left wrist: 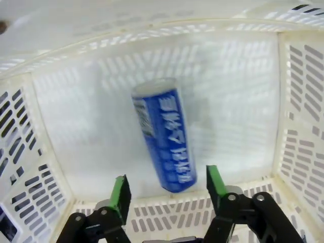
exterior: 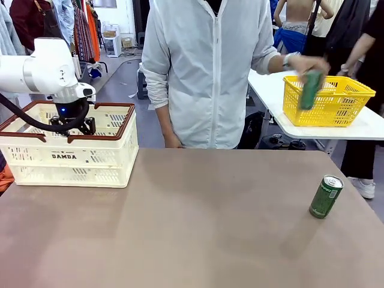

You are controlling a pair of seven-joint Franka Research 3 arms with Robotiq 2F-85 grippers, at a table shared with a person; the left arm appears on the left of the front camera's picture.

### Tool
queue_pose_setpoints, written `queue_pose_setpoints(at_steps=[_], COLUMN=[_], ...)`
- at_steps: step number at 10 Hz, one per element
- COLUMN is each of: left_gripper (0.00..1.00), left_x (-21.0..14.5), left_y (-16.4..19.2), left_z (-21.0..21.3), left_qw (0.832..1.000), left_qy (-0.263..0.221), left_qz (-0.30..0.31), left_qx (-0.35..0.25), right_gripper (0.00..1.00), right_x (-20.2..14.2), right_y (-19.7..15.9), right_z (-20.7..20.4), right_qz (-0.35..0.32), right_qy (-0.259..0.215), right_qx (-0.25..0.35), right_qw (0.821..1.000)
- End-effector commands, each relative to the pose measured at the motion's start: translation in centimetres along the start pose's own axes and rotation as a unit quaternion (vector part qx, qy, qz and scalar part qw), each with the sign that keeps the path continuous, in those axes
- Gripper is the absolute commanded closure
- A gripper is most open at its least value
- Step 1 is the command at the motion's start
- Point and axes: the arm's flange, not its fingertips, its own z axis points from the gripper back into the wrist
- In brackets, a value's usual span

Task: Place the drinks into the Shopping basket.
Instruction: Pick up one drink and place it into the Shopping basket.

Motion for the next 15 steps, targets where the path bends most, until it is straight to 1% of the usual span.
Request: queue_pose_setpoints(at_steps=[1,4,5,6,7,8,9,10,11,12,13,14,15], left_gripper=[0.0,0.0,0.0,0.0,0.0,0.0,0.0,0.0,0.0,0.0,0.0,0.0,0.0], left_x=[-0.2,-1.2,-1.9,-3.8,-6.2,-9.1,-12.5,-16.2,-21.2,-25.6,-29.4,-32.0,-34.2], left_y=[0.0,0.1,0.3,0.9,2.0,3.0,4.2,5.5,7.5,9.0,10.7,11.9,13.0], left_z=[0.9,2.6,4.2,7.6,11.4,14.9,17.5,19.1,19.2,18.1,16.0,13.3,10.2], left_qw=[1.0,1.0,1.0,0.999,0.997,0.99,0.974,0.946,0.907,0.863,0.822,0.789,0.768], left_qy=[0.002,-0.014,-0.001,0.009,0.029,0.016,-0.015,-0.048,-0.061,-0.047,-0.071,-0.061,-0.065], left_qz=[0.012,0.017,0.013,-0.002,0.012,0.042,0.075,0.085,0.066,0.01,-0.003,-0.014,-0.001], left_qx=[0.012,0.01,-0.004,-0.031,-0.074,-0.134,-0.214,-0.308,-0.411,-0.502,-0.566,-0.611,-0.637], right_gripper=[0.0,0.0,0.0,0.0,0.0,0.0,0.0,0.0,0.0,0.0,0.0,0.0,0.0], right_x=[0.4,0.4,0.4,0.4,0.4,0.4,0.4,0.4,0.4,0.4,0.4,0.4,0.4], right_y=[0.4,0.4,0.4,0.4,0.4,0.4,0.4,0.4,0.4,0.4,0.4,0.4,0.4], right_z=[0.1,0.1,0.1,0.1,0.1,0.1,0.1,0.1,0.1,0.1,0.1,0.1,0.1], right_qz=[0.001,0.001,0.001,0.001,0.001,0.001,0.001,0.001,0.001,0.001,0.001,0.001,0.001], right_qy=[-0.002,-0.002,-0.002,-0.002,-0.002,-0.002,-0.002,-0.002,-0.002,-0.002,-0.002,-0.002,-0.002], right_qx=[0.001,0.001,0.001,0.001,0.001,0.001,0.001,0.001,0.001,0.001,0.001,0.001,0.001], right_qw=[1.0,1.0,1.0,1.0,1.0,1.0,1.0,1.0,1.0,1.0,1.0,1.0,1.0])
